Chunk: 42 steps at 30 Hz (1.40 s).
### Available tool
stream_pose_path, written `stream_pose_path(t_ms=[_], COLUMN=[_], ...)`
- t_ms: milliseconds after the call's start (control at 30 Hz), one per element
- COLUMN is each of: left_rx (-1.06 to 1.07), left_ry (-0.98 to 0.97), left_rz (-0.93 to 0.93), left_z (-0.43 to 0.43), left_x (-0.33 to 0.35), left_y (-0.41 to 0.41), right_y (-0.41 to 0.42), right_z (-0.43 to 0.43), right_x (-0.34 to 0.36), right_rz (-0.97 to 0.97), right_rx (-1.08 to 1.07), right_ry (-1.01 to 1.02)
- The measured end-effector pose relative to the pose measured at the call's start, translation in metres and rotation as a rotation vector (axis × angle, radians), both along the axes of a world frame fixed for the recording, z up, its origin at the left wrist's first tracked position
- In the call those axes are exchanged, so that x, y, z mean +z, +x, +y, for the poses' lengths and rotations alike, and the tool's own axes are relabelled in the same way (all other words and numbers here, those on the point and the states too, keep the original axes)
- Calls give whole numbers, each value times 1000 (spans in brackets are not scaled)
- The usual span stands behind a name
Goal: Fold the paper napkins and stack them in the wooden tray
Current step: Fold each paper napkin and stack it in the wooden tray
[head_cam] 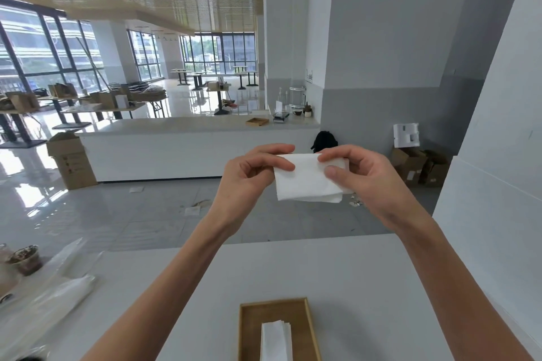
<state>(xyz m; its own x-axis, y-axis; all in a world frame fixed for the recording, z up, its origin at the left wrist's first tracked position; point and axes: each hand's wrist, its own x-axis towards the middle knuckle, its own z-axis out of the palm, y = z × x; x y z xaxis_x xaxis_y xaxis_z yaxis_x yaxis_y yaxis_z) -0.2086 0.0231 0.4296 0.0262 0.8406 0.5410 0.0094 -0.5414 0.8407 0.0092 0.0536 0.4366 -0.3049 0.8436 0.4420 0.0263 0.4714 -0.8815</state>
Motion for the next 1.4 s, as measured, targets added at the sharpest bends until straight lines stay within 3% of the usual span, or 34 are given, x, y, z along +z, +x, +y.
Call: stream_pose_path(t_ms=[133, 433, 633, 700, 800, 867, 1000, 1200, 1400], left_rx=[-144, -131, -380, -380, -366, -374, -422, -483, -427], left_ry=[-134, -316, -496, -491, -477, -468, -452, -437, -421], left_rz=[-255, -82, 22, -12, -139, -219, -316, -419, -395], left_z=[3, -3, -7, -3, 0, -1, -5, -8, -5], left_x=[-4, -7, -15, -24, -35, -37, -39, -39, -44], left_y=[-5, 3, 10, 13, 19, 22, 29, 33, 32], right_y=[-10, -21, -22, -22, -20, -19, -23, -24, -24], right_z=[-5, -9, -7, -7, -7, -8, -8, -6, -3], right_x=[2, 1, -2, -5, -13, -20, -31, -30, -31], right_rz=[64, 93, 36, 35, 79, 9, -115, -103, -162], right_rx=[-14, -79, -20, -107, -405, -501, -458, -453, -481], right_ry=[67, 122, 117, 156, 191, 159, 82, 66, 50])
